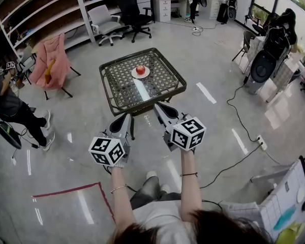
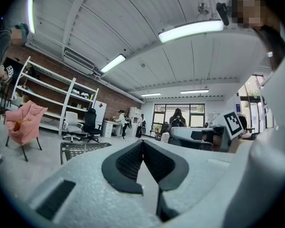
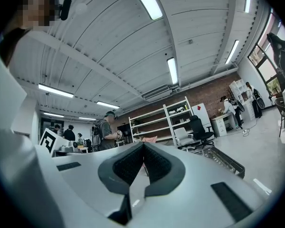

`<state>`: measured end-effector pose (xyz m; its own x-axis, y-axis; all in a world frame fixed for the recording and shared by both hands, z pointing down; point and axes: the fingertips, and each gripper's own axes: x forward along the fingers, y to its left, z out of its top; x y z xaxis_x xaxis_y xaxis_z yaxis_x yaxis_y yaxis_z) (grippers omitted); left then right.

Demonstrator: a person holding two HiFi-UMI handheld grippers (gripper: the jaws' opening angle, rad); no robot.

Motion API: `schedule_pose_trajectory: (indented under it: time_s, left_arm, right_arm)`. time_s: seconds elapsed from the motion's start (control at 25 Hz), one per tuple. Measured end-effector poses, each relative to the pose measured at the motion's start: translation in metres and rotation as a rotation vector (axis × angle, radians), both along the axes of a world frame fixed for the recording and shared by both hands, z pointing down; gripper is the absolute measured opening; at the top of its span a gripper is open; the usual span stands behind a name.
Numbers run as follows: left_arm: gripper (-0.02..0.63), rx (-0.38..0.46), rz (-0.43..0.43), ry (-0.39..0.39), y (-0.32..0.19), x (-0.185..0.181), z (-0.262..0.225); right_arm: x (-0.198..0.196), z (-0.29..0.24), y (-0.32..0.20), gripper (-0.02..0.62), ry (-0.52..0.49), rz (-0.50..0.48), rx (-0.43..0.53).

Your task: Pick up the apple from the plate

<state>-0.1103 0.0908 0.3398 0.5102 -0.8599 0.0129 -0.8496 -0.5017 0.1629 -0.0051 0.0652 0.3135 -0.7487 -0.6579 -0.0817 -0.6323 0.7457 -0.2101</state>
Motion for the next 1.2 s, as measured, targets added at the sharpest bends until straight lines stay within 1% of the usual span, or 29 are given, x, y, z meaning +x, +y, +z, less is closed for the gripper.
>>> schedule_pose_trajectory:
  time_s: [0.12,0.2,0.4,0.64,0.84,1.04,1.2]
  left_arm:
    - [0.012,-0.022,0.008,-0.002,-0.013,0.000,0.008]
    - [0.012,-0.035,0.015,-0.001,-0.025,0.000,0.013]
    - [0.012,-0.034,0.044,0.011,-0.067,0.005,0.013]
    - [0.012,-0.061,0.079,0.027,-0.118,0.003,0.026]
    - [0.012,-0.074,0.131,0.038,-0.152,0.007,0.031]
    - [0.011,-0.087,0.133,0.050,-0.180,0.001,0.037]
    - [0.011,-0.087,0.118,0.053,-0.201,-0.008,0.040]
  right_arm:
    - [-0.003,0.008,-0.013,0.009,-0.012,-0.009,-0.043]
    - [-0.004,0.012,-0.025,0.009,0.000,-0.012,-0.055]
    - [-0.008,0.012,-0.055,0.009,0.011,-0.065,-0.050]
    - [-0.017,0.024,-0.097,0.009,0.027,-0.067,-0.070]
    - [-0.020,0.032,-0.131,0.009,0.020,-0.062,-0.084]
    - [-0.028,0.040,-0.158,0.009,0.026,-0.060,-0.108]
    - [-0.036,0.040,-0.176,0.009,0.016,-0.063,-0.118]
